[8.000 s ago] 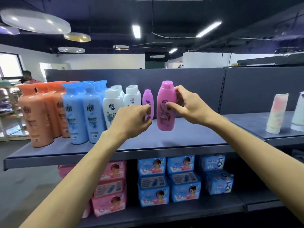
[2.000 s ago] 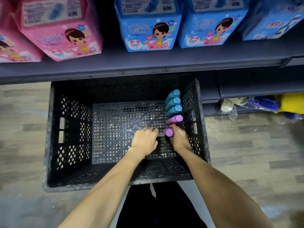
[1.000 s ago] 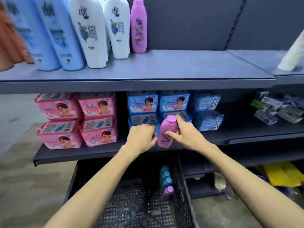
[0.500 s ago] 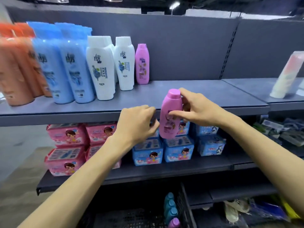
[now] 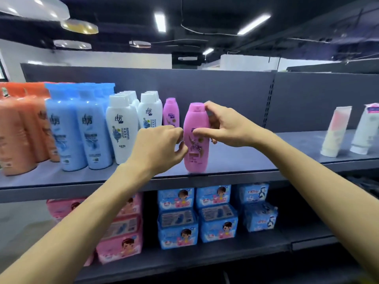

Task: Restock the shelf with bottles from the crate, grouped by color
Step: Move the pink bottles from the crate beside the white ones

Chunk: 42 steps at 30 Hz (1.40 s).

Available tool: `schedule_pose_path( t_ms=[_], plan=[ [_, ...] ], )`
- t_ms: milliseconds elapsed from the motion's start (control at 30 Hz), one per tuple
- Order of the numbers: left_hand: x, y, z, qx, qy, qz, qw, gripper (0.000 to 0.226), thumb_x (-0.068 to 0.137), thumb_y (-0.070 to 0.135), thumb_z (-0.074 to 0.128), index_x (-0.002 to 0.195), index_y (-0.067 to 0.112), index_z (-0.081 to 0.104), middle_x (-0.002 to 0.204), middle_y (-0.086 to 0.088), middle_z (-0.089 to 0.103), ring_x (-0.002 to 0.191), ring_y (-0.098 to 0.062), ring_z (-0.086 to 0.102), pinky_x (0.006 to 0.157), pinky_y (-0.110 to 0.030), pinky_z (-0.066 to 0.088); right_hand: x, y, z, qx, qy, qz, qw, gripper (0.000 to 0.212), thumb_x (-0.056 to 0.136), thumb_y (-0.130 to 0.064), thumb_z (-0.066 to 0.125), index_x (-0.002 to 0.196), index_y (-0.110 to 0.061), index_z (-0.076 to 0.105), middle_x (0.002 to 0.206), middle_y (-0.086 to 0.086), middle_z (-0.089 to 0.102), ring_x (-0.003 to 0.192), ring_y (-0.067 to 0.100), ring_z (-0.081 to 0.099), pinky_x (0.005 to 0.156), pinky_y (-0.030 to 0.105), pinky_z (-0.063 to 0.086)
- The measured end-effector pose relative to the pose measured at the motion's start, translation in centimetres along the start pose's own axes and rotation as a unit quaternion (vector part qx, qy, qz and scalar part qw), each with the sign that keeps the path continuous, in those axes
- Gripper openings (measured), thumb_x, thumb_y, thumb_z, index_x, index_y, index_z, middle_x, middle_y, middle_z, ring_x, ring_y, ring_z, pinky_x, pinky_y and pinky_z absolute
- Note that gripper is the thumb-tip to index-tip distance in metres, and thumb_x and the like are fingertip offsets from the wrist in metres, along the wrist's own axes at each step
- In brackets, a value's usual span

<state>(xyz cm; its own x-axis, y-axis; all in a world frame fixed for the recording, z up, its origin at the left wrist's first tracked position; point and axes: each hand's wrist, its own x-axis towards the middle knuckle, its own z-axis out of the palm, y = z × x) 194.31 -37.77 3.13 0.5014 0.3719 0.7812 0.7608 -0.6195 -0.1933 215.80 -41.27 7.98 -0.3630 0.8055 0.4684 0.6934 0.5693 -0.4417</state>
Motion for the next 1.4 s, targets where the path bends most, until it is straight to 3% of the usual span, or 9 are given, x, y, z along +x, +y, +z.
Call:
schedule_pose_path(
  t_ms=[233, 367, 500, 733, 833, 900, 1000, 1133, 1400],
  plan=[
    [0.7, -1.1, 1.5, 0.013, -0.039, -0.033, 0.999, 0.027, 0.082, 0.039, 0.053, 0.065, 0.020, 0.043, 0.062, 0.005, 0.048, 0.064, -0.026, 0.056, 0.053, -0.028, 0.034, 3.2, 1.8, 0.4, -0.032, 0.005, 0.030, 0.999, 0.041, 0.092, -0.043, 0.069, 0.120, -0.022, 0.048, 0.100, -0.001, 0.071, 0.064, 0.005, 0.064, 0.064, 0.027, 0.057],
    [0.7, -1.8, 2.5, 0.025, -0.073, -0.046, 0.996, 0.024, 0.083, 0.037, 0.053, 0.069, 0.019, 0.047, 0.069, 0.003, 0.058, 0.070, -0.025, 0.059, 0.055, -0.029, 0.034, 4.8, 3.7, 1.5, -0.044, 0.003, 0.064, 0.997, 0.039, 0.093, -0.043, 0.066, 0.119, -0.022, 0.047, 0.096, 0.000, 0.068, 0.065, 0.010, 0.064, 0.062, 0.027, 0.055],
    [1.3, -2.7, 3.6, 0.041, -0.107, -0.055, 0.992, 0.021, 0.084, 0.038, 0.050, 0.074, 0.020, 0.053, 0.078, 0.002, 0.065, 0.077, -0.027, 0.062, 0.061, -0.031, 0.045, 6.5, 4.7, 1.8, 0.040, -0.006, 0.107, 0.993, 0.033, 0.095, -0.033, 0.066, 0.119, -0.026, 0.045, 0.106, -0.002, 0.064, 0.087, 0.012, 0.067, 0.063, 0.022, 0.056],
    [2.4, -3.3, 4.5, 0.056, -0.123, -0.061, 0.989, 0.019, 0.086, 0.037, 0.051, 0.076, 0.020, 0.050, 0.083, -0.004, 0.066, 0.078, -0.031, 0.062, 0.060, -0.030, 0.035, 8.6, 6.1, 3.0, 0.109, -0.030, 0.154, 0.982, 0.040, 0.095, -0.025, 0.065, 0.128, -0.024, 0.043, 0.119, 0.003, 0.063, 0.108, 0.022, 0.068, 0.083, 0.043, 0.061],
    [2.6, -3.6, 4.8, 0.061, -0.126, -0.060, 0.988, 0.020, 0.086, 0.037, 0.051, 0.075, 0.021, 0.049, 0.082, -0.004, 0.065, 0.077, -0.031, 0.062, 0.060, -0.030, 0.035, 8.8, 6.0, 3.0, 0.100, -0.045, 0.157, 0.982, 0.029, 0.096, -0.021, 0.064, 0.120, -0.021, 0.046, 0.112, 0.004, 0.064, 0.095, 0.022, 0.068, 0.078, 0.034, 0.061],
    [2.5, -3.8, 4.9, 0.054, -0.127, -0.068, 0.988, 0.020, 0.085, 0.036, 0.052, 0.073, 0.020, 0.050, 0.079, -0.003, 0.064, 0.076, -0.031, 0.061, 0.060, -0.030, 0.038, 8.6, 6.1, 3.1, 0.062, -0.090, 0.160, 0.981, 0.025, 0.096, -0.018, 0.065, 0.117, -0.015, 0.051, 0.107, 0.010, 0.066, 0.079, 0.021, 0.063, 0.076, 0.036, 0.058],
    [2.2, -4.1, 5.2, 0.045, -0.131, -0.082, 0.987, 0.020, 0.084, 0.035, 0.051, 0.073, 0.018, 0.053, 0.074, -0.003, 0.062, 0.073, -0.031, 0.060, 0.060, -0.030, 0.041, 7.8, 7.2, 4.1, 0.037, -0.126, 0.185, 0.974, 0.030, 0.094, -0.014, 0.067, 0.122, -0.008, 0.058, 0.111, 0.016, 0.070, 0.077, 0.020, 0.064, 0.077, 0.037, 0.059],
    [2.1, -4.4, 5.7, 0.054, -0.141, -0.086, 0.985, 0.020, 0.083, 0.035, 0.051, 0.075, 0.017, 0.057, 0.076, -0.004, 0.063, 0.073, -0.032, 0.060, 0.060, -0.030, 0.038, 7.2, 8.5, 6.1, 0.006, -0.110, 0.207, 0.972, 0.037, 0.088, -0.018, 0.076, 0.121, -0.009, 0.062, 0.106, 0.011, 0.073, 0.086, 0.025, 0.073, 0.082, 0.039, 0.061],
    [2.3, -4.8, 6.3, 0.078, -0.174, -0.099, 0.977, 0.019, 0.084, 0.035, 0.052, 0.078, 0.018, 0.059, 0.083, -0.007, 0.064, 0.071, -0.031, 0.056, 0.062, -0.031, 0.037, 7.9, 8.7, 7.9, -0.023, -0.026, 0.231, 0.972, 0.030, 0.072, -0.022, 0.082, 0.099, -0.018, 0.068, 0.090, -0.001, 0.075, 0.076, 0.015, 0.073, 0.074, 0.030, 0.060]
  ],
)
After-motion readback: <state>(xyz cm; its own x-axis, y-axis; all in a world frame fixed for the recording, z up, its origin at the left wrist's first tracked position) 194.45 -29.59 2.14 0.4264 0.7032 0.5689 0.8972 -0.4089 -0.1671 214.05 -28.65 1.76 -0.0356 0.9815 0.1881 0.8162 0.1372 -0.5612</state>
